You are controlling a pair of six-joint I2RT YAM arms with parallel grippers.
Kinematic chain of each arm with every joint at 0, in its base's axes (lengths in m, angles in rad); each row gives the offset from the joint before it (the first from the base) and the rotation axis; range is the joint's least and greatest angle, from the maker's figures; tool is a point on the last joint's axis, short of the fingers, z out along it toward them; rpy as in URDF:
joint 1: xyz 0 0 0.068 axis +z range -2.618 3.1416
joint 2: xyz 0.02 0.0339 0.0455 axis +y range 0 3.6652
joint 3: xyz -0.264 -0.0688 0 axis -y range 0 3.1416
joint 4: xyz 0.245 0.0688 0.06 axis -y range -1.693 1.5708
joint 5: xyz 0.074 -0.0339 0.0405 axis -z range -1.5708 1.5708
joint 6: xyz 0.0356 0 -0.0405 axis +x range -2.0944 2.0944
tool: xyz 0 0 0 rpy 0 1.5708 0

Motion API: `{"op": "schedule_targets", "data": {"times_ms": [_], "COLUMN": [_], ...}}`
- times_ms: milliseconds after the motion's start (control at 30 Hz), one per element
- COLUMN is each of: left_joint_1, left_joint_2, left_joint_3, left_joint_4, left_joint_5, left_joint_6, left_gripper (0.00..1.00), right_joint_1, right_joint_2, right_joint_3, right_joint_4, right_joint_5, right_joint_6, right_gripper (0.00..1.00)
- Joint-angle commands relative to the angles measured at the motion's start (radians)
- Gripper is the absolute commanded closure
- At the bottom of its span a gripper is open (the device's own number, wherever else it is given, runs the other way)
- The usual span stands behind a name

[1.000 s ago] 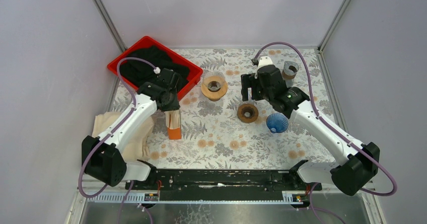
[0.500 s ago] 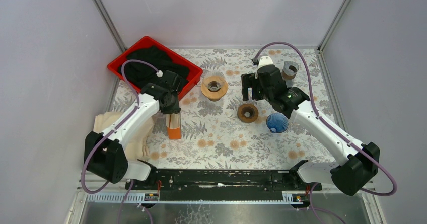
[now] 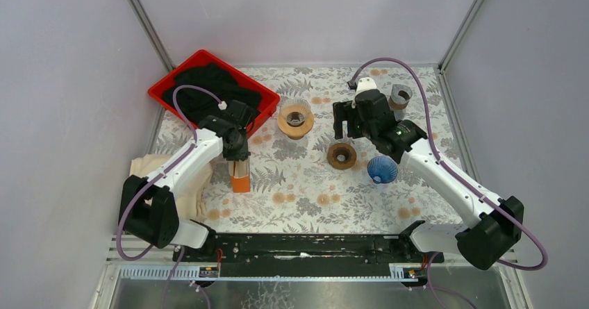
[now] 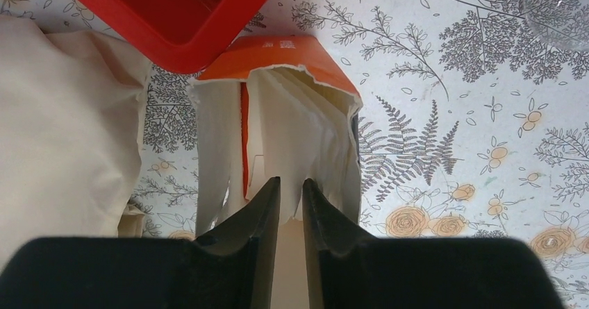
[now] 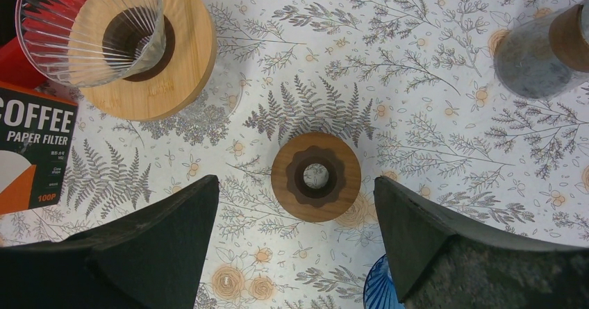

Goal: Place the coffee filter in the dripper

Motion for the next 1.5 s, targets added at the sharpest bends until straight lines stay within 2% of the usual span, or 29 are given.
{"op": "schedule_targets", "data": {"times_ms": [0,67,233,267,567,867,1200,1467], "left_joint_1": [0.004,0.004,0.004,0.004,0.005,0.004,0.002,-0.059], "left_joint_2": [0.003,-0.001,-0.023,-0.028,-0.105,-0.149,-0.111,-0.026], "left_joint_3": [-0.011,-0.009,-0.003,0.0,0.077,0.233,0.478,0.581], "left_joint_4": [0.051,0.051,0.038,0.03,-0.056,-0.133,-0.148,-0.139], "left_joint_5": [-0.003,-0.006,-0.012,-0.015,-0.046,-0.016,0.063,0.066], "left_joint_6": [0.008,0.008,0.007,0.006,0.009,0.044,0.087,0.083], "left_gripper": [0.78,0.82,0.99,1.0,1.0,1.0,1.0,1.0], "right_joint_1": [-0.003,-0.003,-0.003,-0.003,-0.003,-0.003,-0.002,0.044], "right_joint_2": [-0.008,-0.006,-0.009,-0.01,-0.016,-0.031,-0.055,-0.02], "right_joint_3": [0.009,0.01,0.011,0.011,0.022,0.029,0.012,0.037], "right_joint_4": [0.029,0.029,0.03,0.03,0.03,0.062,0.256,0.391], "right_joint_5": [0.019,0.018,0.014,0.013,-0.019,-0.087,-0.278,-0.35], "right_joint_6": [-0.009,-0.009,-0.007,-0.005,-0.005,-0.044,-0.086,-0.056], "right_gripper": [0.11,0.11,0.11,0.11,0.11,0.1,0.1,0.1]}}
